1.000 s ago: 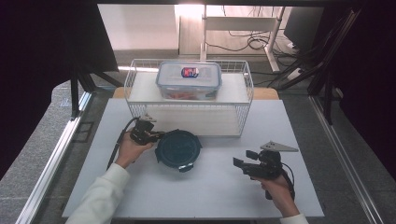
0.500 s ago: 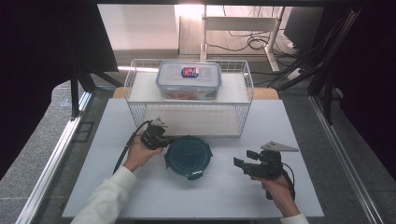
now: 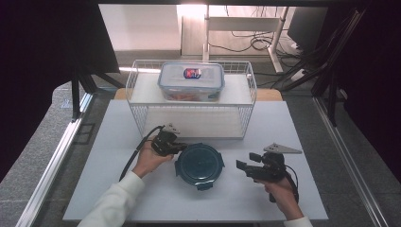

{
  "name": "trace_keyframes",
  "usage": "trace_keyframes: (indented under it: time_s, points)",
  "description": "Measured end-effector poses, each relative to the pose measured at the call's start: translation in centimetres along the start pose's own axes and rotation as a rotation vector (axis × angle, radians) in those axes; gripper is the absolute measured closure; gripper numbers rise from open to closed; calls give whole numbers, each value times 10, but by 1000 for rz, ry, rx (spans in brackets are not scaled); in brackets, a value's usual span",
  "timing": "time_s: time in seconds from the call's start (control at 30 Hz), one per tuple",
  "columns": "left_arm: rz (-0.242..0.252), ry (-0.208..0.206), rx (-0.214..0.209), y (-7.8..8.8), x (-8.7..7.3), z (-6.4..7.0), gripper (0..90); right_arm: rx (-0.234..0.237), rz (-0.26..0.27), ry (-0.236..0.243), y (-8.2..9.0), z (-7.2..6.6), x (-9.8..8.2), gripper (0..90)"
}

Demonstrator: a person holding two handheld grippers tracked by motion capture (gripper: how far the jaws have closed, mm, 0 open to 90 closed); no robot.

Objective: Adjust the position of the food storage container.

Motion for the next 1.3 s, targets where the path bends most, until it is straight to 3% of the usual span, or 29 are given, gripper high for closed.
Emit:
trace_keyframes:
  time_s: [0.2,0.43,0.57,0.6,0.67,0.7,0.73,0.83,0.93,0.97,1.1,1.3]
  points:
    - [-5,-17,-24,-9,4,12,900,0,4,-1,1,1,0,286]
    - [-2,-4,-42,-9,4,11,900,-8,8,-7,3,4,1,285]
    - [28,13,-2,-2,8,8,900,-12,9,-12,4,5,1,281]
    - [47,26,18,8,11,5,900,-12,10,-12,5,6,2,280]
    - [56,35,26,11,11,5,900,-11,11,-11,6,6,2,280]
    - [58,40,44,23,13,2,900,-12,11,-12,6,5,3,278]
    - [58,40,44,23,13,2,899,-12,11,-12,6,5,3,278]
    - [82,82,49,49,13,6,866,-12,8,-9,7,5,4,276]
    - [88,87,49,62,9,10,847,-8,4,-7,7,3,5,271]
    - [95,96,64,74,4,15,834,-7,3,-7,7,3,5,268]
    - [121,138,59,92,-7,22,716,-2,-5,-4,6,0,5,253]
    - [141,167,88,109,-15,29,379,1,-21,0,3,-1,4,242]
Point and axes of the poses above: each handheld gripper's, and its own axes: y roughly backward along the jaws, x roughly out of its top, z roughly to its right, the point moved 2 cm from there along -y, roughly forward along the jaws, and after that the axes turned 15 degrees about z, right-handed, at the moved point
